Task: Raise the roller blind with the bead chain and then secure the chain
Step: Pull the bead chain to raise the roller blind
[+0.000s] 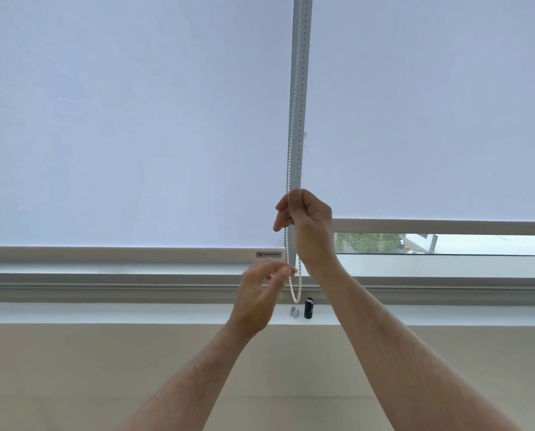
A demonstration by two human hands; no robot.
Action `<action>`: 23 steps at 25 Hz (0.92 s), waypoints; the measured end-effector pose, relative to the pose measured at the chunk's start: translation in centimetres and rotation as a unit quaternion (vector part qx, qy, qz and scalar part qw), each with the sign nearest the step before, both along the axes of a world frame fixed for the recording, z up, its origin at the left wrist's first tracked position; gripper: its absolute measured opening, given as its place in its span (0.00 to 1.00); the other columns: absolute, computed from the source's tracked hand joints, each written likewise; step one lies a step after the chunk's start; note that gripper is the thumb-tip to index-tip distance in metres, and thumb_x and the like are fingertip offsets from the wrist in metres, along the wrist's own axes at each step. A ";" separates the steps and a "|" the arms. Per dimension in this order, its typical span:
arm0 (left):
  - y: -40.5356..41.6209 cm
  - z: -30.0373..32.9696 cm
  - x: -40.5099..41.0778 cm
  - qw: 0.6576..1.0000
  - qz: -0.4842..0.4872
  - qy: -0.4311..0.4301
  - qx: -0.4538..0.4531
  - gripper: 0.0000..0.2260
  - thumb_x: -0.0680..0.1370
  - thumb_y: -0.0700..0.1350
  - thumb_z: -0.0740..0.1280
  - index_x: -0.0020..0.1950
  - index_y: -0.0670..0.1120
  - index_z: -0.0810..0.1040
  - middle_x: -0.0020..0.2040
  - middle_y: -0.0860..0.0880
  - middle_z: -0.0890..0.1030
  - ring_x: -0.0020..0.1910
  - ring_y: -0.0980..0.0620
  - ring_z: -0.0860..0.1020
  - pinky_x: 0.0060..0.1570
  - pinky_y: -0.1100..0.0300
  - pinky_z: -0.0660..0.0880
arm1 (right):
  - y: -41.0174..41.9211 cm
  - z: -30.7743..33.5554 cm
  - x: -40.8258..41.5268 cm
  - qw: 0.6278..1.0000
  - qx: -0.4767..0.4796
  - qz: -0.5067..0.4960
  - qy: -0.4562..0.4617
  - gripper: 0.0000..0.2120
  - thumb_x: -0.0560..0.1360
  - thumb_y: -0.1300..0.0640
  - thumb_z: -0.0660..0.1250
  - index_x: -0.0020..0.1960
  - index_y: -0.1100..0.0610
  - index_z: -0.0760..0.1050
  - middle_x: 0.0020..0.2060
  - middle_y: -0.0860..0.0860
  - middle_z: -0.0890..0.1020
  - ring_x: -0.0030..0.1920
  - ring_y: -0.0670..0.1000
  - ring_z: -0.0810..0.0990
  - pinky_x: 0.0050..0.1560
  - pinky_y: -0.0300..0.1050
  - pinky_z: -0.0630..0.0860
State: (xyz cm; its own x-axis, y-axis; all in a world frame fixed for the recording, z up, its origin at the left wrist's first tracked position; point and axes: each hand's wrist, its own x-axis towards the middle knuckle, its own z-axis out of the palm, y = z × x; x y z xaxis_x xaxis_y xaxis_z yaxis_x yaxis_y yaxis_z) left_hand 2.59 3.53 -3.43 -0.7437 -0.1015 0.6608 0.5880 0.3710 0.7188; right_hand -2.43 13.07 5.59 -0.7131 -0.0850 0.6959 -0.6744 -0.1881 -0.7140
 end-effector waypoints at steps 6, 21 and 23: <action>-1.9 7.1 -1.2 0.995 0.055 0.026 0.080 0.14 0.80 0.54 0.60 0.50 0.50 0.83 0.44 0.50 0.84 0.46 0.52 0.81 0.46 0.54 0.74 | 0.2 -2.9 0.1 1.000 0.028 -0.006 -0.006 0.15 0.82 0.61 0.59 0.40 0.59 0.78 0.27 0.51 0.81 0.29 0.44 0.79 0.36 0.32 0.73; -1.1 8.6 -1.8 1.000 0.006 0.019 0.010 0.08 0.80 0.42 0.66 0.43 0.45 0.83 0.36 0.47 0.83 0.37 0.51 0.80 0.45 0.55 0.77 | 1.9 -10.4 0.6 0.986 0.137 0.040 -0.085 0.19 0.80 0.44 0.61 0.43 0.55 0.83 0.36 0.51 0.87 0.39 0.45 0.83 0.42 0.31 0.72; -1.2 8.0 -1.8 0.999 0.020 0.031 0.014 0.07 0.80 0.43 0.67 0.44 0.45 0.83 0.35 0.51 0.82 0.37 0.53 0.80 0.42 0.62 0.76 | 2.8 -10.3 0.6 0.984 0.143 0.056 -0.092 0.28 0.73 0.31 0.62 0.49 0.54 0.85 0.44 0.49 0.88 0.46 0.43 0.84 0.42 0.29 0.74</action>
State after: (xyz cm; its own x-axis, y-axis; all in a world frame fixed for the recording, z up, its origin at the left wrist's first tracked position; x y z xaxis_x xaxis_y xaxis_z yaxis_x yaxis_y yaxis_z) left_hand 0.75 2.30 4.58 -0.6969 -0.1489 0.7016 0.6163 0.3760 0.6920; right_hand -1.82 15.89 -4.67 -0.8002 -0.3432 0.4919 -0.5148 -0.0280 -0.8569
